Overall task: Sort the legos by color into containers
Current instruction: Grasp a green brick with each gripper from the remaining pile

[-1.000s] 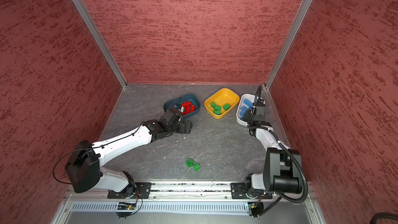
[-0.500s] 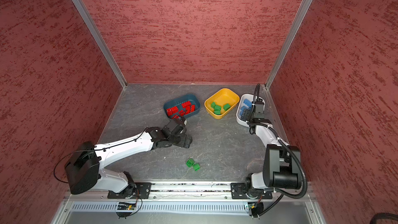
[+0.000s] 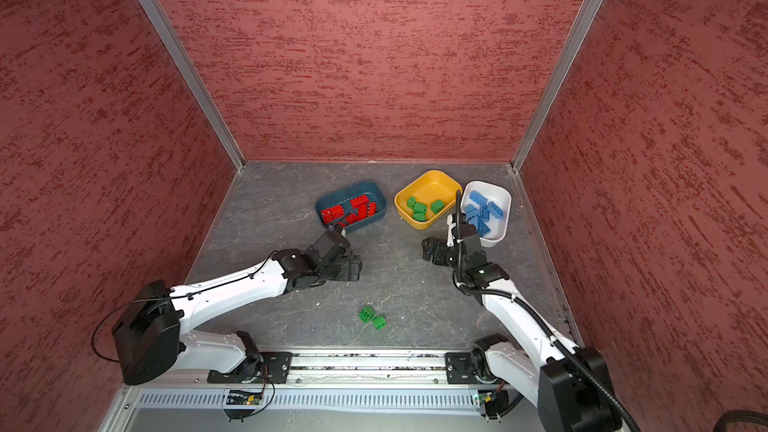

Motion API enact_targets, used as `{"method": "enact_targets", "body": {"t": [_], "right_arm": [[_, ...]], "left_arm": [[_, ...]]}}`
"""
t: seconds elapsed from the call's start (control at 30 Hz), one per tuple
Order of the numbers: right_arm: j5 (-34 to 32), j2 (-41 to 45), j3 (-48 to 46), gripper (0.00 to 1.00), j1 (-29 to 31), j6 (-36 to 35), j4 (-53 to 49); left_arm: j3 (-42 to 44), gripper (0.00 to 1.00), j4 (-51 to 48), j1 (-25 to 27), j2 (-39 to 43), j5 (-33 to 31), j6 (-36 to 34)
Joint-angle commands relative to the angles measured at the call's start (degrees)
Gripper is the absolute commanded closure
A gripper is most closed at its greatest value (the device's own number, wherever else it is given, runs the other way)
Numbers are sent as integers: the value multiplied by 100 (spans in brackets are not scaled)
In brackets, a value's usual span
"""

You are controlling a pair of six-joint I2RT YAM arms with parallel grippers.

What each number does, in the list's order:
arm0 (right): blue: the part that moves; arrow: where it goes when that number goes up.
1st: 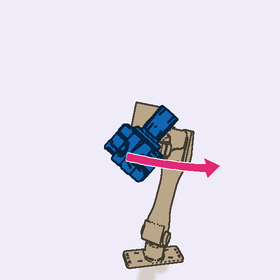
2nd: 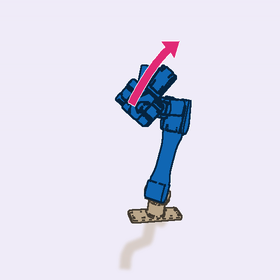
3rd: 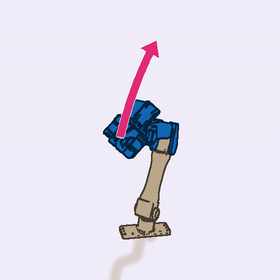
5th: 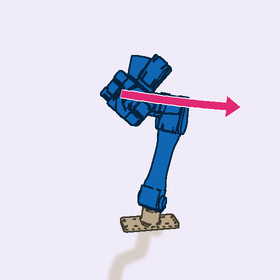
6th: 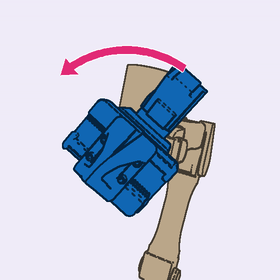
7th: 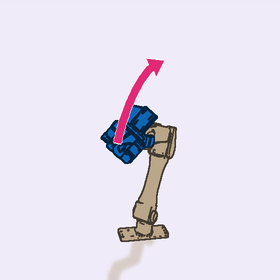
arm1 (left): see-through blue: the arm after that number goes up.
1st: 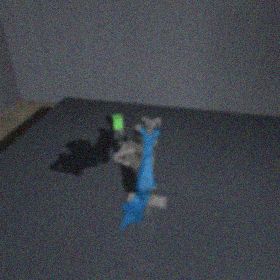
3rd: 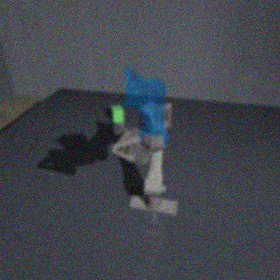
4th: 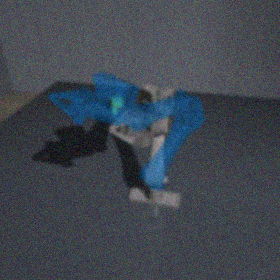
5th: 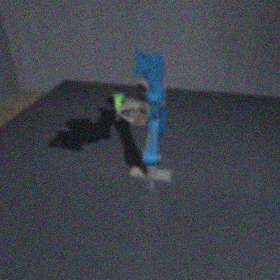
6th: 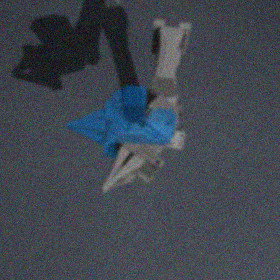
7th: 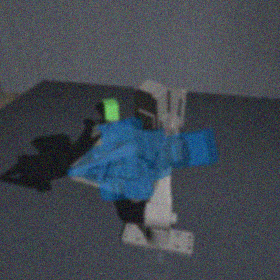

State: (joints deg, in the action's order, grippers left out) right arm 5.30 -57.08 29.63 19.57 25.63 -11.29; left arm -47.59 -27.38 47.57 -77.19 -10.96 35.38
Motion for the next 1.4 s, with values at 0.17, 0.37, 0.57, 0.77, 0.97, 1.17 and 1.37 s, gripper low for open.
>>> {"method": "enact_targets", "body": {"t": [0.17,0.37,0.57,0.77,0.97,1.17,1.37], "right_arm": [[147,698,-792,9,1676,826,64],[-195,314,-802,10,3403,485,252],[-1003,-731,-389,16,4685,245,236],[-1469,-1601,-39,23,5186,250,206],[-1526,-1768,11,40,5289,96,254],[-1362,-1945,202,51,5294,-169,120],[-1340,-1991,259,58,5293,-218,30]], "left_arm": [[326,1,270,-177,541,32,657],[567,1,520,-90,641,182,972],[711,1,576,4,659,169,1160],[860,1,591,53,744,143,1273],[1057,1,706,42,869,187,1427],[1079,1,648,42,890,164,1455],[1135,1,639,70,880,164,1470]]}}
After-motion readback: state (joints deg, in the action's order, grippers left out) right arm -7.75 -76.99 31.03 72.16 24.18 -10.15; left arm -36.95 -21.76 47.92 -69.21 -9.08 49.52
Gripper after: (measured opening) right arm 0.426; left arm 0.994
